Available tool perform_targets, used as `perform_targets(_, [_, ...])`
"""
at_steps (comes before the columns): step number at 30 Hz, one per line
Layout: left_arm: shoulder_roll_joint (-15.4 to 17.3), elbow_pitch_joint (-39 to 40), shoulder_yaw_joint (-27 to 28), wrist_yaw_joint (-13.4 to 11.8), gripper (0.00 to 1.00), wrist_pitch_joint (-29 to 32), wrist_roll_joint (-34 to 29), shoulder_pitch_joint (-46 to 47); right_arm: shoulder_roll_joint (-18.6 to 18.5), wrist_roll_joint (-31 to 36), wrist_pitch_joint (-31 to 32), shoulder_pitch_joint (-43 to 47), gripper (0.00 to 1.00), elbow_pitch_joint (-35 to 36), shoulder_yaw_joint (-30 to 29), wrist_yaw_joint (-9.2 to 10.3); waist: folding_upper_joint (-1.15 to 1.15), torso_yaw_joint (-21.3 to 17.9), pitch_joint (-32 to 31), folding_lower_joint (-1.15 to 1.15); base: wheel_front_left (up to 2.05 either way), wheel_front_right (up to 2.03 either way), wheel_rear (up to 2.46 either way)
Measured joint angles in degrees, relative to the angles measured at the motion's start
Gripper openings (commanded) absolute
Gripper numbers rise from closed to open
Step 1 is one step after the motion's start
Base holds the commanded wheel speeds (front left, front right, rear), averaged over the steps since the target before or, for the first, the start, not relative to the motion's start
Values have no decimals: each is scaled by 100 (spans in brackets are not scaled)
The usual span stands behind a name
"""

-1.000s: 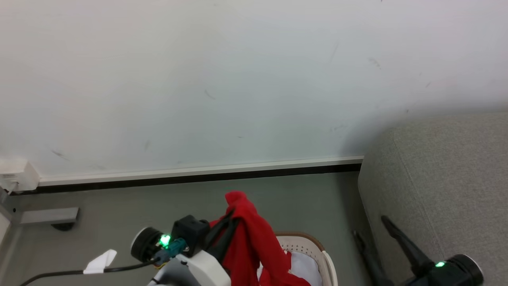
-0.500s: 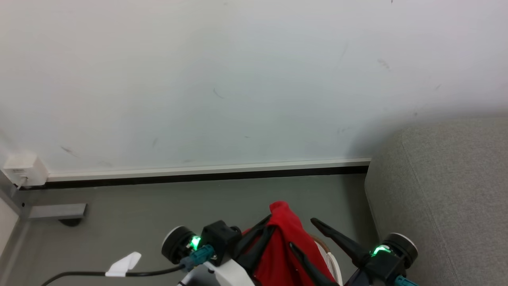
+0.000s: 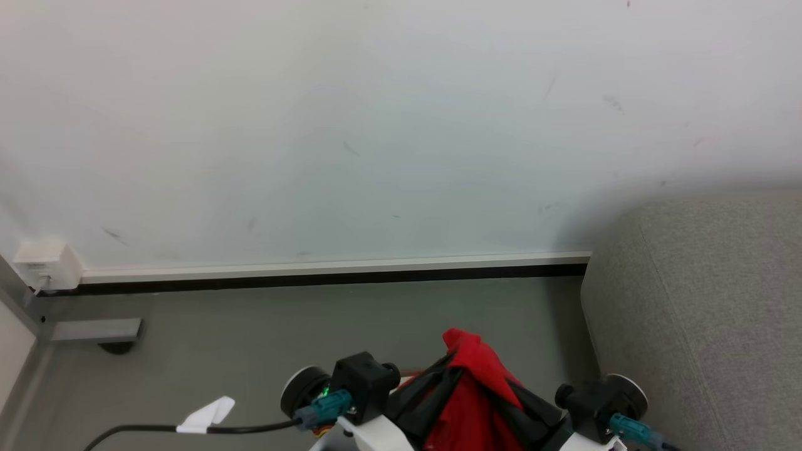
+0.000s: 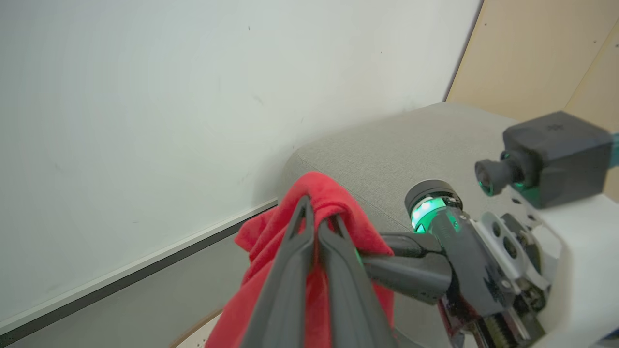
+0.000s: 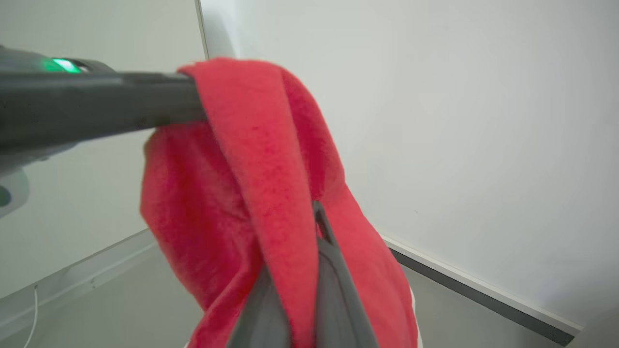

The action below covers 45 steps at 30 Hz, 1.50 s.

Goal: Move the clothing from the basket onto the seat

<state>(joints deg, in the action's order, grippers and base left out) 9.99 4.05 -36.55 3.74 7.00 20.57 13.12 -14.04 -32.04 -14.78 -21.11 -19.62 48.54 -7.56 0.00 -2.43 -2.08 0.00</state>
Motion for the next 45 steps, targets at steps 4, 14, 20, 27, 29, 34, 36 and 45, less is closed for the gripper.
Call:
perform_targets(4, [5, -66, 18, -37, 44, -80, 29, -54, -77, -283, -18, -11, 0, 15, -43, 0, 0, -74, 12, 0, 0, 0, 0])
perform_targets(14, [-45, -445, 52, -212, 100, -467, -29, -72, -436, -407, -25, -47, 0, 447, -864, 0, 0, -564, 143, 0, 0, 0, 0])
perform_targets(20, [-130, -616, 5, -233, 100, -609, -100, -47, -638, -345, -25, 12, 0, 687, -1263, 0, 0, -1040, 238, 0, 0, 0, 0])
perform_targets(27, [-170, -706, -71, -237, 100, -658, -134, 59, -734, -282, -25, 144, 0, 905, -1773, 0, 0, -1642, 403, 0, 0, 0, 0])
perform_targets(29, [-172, -708, -81, -232, 100, -655, -144, 129, -726, -260, -25, 164, 0, 972, -1931, 0, 0, -1778, 493, 0, 0, 0, 0])
perform_targets(34, [-152, -702, -102, -225, 100, -602, -193, 287, -625, -169, -25, 243, 0, 1070, -2217, 0, 0, -1995, 799, 0, 0, 0, 0])
perform_targets(36, [-135, -683, -115, -219, 100, -571, -234, 388, -578, -98, -25, 238, 0, 1150, -2452, 0, 0, -2037, 949, 0, 0, 0, 0])
perform_targets(45, [22, -543, -151, -105, 100, -367, -541, 1116, -474, 198, -25, -753, 0, 913, -3907, 0, 0, -1926, 1977, 1, 0, 0, 0])
